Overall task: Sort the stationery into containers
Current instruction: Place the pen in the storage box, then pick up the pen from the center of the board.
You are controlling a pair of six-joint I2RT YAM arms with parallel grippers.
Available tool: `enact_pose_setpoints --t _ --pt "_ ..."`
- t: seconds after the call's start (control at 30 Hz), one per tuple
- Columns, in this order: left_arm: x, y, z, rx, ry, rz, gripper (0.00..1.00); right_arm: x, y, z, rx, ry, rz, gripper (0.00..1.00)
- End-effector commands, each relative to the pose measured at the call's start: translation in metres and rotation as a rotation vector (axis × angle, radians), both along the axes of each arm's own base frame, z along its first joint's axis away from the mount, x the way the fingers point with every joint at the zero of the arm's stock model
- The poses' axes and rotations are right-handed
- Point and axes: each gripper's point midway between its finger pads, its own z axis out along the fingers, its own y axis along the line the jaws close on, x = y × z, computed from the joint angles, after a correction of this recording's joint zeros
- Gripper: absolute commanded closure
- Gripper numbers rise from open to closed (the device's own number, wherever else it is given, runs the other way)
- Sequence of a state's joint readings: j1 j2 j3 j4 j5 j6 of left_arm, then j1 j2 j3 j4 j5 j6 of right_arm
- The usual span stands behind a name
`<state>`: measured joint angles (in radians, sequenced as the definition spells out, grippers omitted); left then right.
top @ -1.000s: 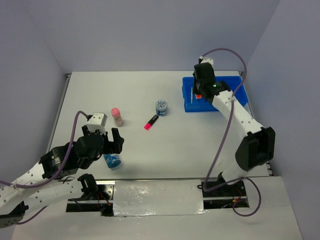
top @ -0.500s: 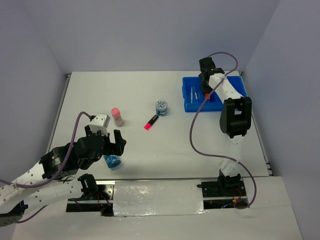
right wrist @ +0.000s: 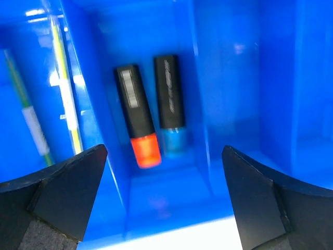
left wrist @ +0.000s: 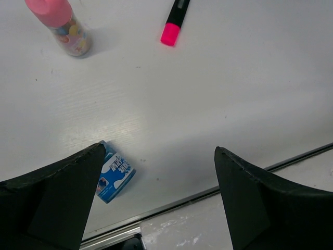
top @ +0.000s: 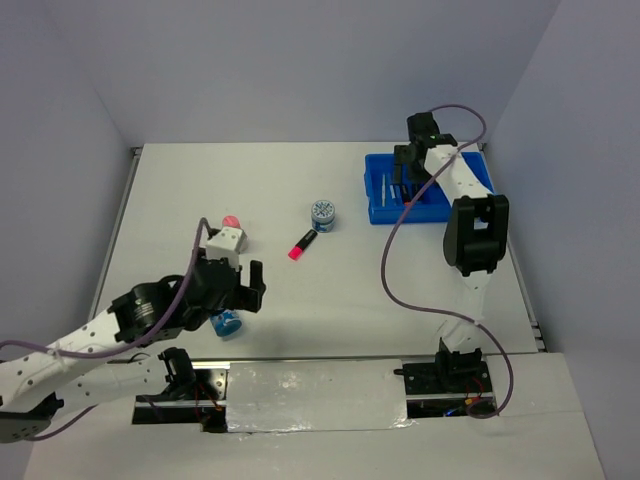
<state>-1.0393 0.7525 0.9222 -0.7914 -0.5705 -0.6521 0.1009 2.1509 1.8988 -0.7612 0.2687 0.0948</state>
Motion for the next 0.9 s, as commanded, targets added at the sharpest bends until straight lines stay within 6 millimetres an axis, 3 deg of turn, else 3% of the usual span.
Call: enact_pose_setpoints --t 0.0,0.07,0.1,0.13,0.17,0.2,0.23,0.27,0.3,0.33,0.37,0.4,0.43,0.47,0.5,0.57,0.6,0.7,0.87 --pt "0.006 -0.012 -0.001 0.012 0.021 0.012 0.01 -0.015 0.007 0.101 0.079 -0.21 -0.018 0.0" --pt "0.013 -0.026 -0.012 0.004 0.051 0.041 0.01 -0.033 0.03 0.115 0.186 -0.248 0.038 0.0" --pt "0.019 -0.033 -0.017 0.006 0.048 0.047 0.01 -0.05 0.041 0.158 0.241 -0.35 0.085 0.0" --pt "0.035 -0.044 -0.026 0.023 0.029 0.073 0.01 -0.061 0.058 0.151 0.299 -0.366 0.127 0.0" --pt "0.046 -0.043 -0.038 0.062 0.027 0.096 0.01 -0.087 0.078 0.19 0.393 -0.455 0.221 0.0" --pt "0.058 -0.052 -0.061 0.107 0.068 0.083 0.01 -0.102 0.091 0.18 0.44 -0.455 0.263 0.0" --pt "0.087 -0.056 -0.059 0.064 0.05 0.092 0.01 -0.127 0.105 0.21 0.492 -0.531 0.319 0.0" --pt "0.092 -0.075 -0.065 0.026 0.075 0.005 0.01 -0.144 0.12 0.211 0.546 -0.525 0.384 0.0" --pt "0.108 -0.076 -0.079 0.078 0.068 -0.016 0.01 -0.16 0.132 0.199 0.58 -0.503 0.423 0.0" --pt "0.127 -0.089 -0.067 0.055 0.009 -0.033 0.01 -0.182 0.137 0.216 0.607 -0.55 0.46 0.0" --pt "0.136 -0.096 -0.087 0.108 0.031 -0.058 0.01 -0.196 0.144 0.197 0.636 -0.511 0.487 0.0" --pt "0.149 -0.094 -0.096 0.145 0.046 -0.07 0.02 -0.207 0.149 0.198 0.665 -0.519 0.503 0.0" --pt "0.163 -0.104 -0.085 0.139 0.042 -0.091 0.05 -0.225 0.152 0.21 0.697 -0.566 0.533 0.0" --pt "0.17 -0.107 -0.111 0.183 0.103 -0.109 0.06 -0.234 0.155 0.207 0.722 -0.569 0.548 0.0" --pt "0.187 -0.11 -0.103 0.185 0.096 -0.093 0.07 -0.252 0.158 0.206 0.778 -0.591 0.568 0.0" --pt "0.194 -0.107 -0.131 0.26 0.161 -0.092 0.08 -0.264 0.159 0.199 0.824 -0.614 0.569 0.0" --pt "0.205 -0.109 -0.128 0.264 0.153 -0.098 0.1 -0.276 0.159 0.208 0.856 -0.644 0.587 0.0" --pt "0.213 -0.102 -0.148 0.324 0.186 -0.074 0.12 -0.291 0.159 0.207 0.87 -0.631 0.61 0.0" --pt "0.214 -0.093 -0.178 0.333 0.239 -0.064 0.16 -0.305 0.155 0.218 0.851 -0.658 0.641 0.0"
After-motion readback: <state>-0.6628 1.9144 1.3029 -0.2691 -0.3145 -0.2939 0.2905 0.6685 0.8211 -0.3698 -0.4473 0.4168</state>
